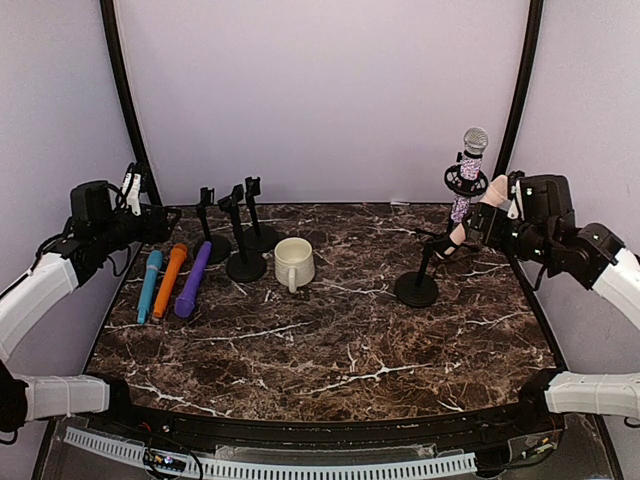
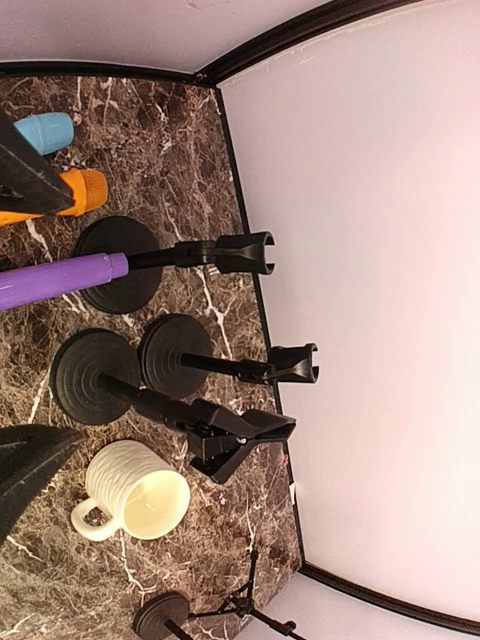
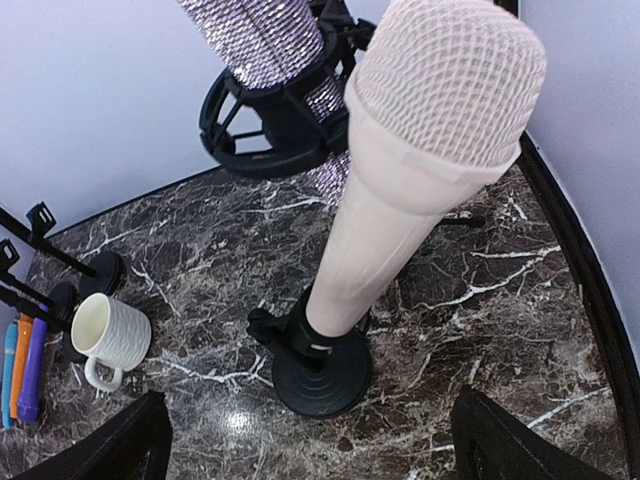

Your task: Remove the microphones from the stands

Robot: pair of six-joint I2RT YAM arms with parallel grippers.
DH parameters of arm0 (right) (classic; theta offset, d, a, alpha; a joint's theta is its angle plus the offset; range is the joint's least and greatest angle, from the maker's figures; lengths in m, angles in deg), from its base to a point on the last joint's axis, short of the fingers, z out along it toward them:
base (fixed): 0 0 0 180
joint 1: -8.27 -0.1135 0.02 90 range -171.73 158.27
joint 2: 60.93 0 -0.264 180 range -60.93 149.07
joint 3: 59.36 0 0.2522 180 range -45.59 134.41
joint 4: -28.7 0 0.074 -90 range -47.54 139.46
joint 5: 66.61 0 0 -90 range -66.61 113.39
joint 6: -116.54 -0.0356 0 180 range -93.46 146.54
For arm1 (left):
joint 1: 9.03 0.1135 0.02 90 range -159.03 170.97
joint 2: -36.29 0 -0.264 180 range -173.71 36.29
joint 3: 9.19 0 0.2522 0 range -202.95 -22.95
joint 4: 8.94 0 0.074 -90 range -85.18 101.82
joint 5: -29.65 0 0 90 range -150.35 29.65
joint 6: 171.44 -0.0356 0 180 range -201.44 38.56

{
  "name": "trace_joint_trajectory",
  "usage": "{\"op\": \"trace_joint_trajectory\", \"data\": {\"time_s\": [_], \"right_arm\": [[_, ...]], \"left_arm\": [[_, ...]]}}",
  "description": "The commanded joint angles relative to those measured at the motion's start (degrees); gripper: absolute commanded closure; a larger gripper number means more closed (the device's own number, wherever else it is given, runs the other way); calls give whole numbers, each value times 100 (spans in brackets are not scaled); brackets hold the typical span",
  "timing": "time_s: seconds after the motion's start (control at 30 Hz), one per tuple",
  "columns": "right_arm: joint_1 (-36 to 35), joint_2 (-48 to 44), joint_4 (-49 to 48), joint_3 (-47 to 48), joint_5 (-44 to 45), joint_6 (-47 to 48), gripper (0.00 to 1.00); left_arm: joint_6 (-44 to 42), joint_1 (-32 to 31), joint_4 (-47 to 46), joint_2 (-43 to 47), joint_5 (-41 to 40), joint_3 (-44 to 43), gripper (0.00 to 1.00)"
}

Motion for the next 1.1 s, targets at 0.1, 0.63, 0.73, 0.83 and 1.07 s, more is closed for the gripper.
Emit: {"op": "trace_joint_trajectory", "data": {"time_s": [0.1,0.63,0.73,0.83,1.07], "right_arm": [[780,318,-1279,-153,-933,170,2],[1047,784,-2847,-944,-637,217,24],[1049,836,-3026,-1010,-641,291,27],[1056,861,-3157,-1047,-611,372,30],[1095,1066,-3315,-1158,-568,474,33]], "left_arm": [[-101,-10,-352,370,-111,145,25],[-286,-308,-252,434,-364,154,25],[-334,-354,-247,434,-421,172,25],[-371,-407,-254,416,-461,186,25],[-455,-491,-241,348,-532,204,25]]}}
